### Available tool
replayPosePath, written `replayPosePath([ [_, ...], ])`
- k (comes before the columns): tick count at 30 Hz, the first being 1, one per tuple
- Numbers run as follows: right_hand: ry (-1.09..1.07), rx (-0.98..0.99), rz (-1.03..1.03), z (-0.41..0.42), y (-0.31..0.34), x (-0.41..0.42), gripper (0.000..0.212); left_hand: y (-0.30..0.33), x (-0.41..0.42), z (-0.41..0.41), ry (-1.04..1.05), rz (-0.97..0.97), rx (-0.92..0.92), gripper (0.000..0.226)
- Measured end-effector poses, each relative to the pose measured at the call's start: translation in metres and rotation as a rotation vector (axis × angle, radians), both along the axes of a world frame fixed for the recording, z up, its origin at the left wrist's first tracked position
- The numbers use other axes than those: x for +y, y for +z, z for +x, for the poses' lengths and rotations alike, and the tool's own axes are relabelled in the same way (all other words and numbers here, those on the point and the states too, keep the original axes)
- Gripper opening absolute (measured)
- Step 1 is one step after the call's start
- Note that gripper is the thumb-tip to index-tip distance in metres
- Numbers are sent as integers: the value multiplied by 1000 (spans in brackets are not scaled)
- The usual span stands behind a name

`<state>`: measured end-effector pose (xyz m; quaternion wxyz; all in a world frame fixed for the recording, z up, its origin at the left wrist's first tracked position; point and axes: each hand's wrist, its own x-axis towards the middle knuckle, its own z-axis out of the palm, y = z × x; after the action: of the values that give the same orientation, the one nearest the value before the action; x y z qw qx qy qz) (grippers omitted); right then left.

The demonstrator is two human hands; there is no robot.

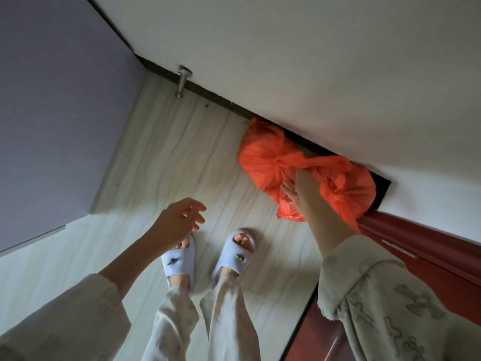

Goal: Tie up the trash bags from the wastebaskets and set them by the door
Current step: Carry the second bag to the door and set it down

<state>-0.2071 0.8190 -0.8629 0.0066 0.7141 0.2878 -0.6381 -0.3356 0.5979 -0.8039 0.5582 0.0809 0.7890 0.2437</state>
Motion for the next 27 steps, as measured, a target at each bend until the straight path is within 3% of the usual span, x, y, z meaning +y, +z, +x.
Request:
replayPosePath([
  [4, 177, -33, -31, -4, 49, -33, 18, 43, -16, 0, 33, -29, -4, 22],
  [8, 280, 62, -120, -14, 135, -74, 37, 109, -26, -6, 73, -11, 24, 24],
  [15, 611, 188, -113, -36, 281, -156, 28, 234, -84, -13, 205, 45, 144, 25],
  [18, 860, 259, -45, -49, 335, -192, 18, 284, -125, -3, 382, 86, 233, 25],
  [23, 1210, 340, 20, -67, 419, -263, 31, 363, -213, 56, 797, 200, 233, 25],
  [27, 1472, 400, 48, -77, 466, -333, 30, 402, -293, 100, 1090, 253, 227, 24],
])
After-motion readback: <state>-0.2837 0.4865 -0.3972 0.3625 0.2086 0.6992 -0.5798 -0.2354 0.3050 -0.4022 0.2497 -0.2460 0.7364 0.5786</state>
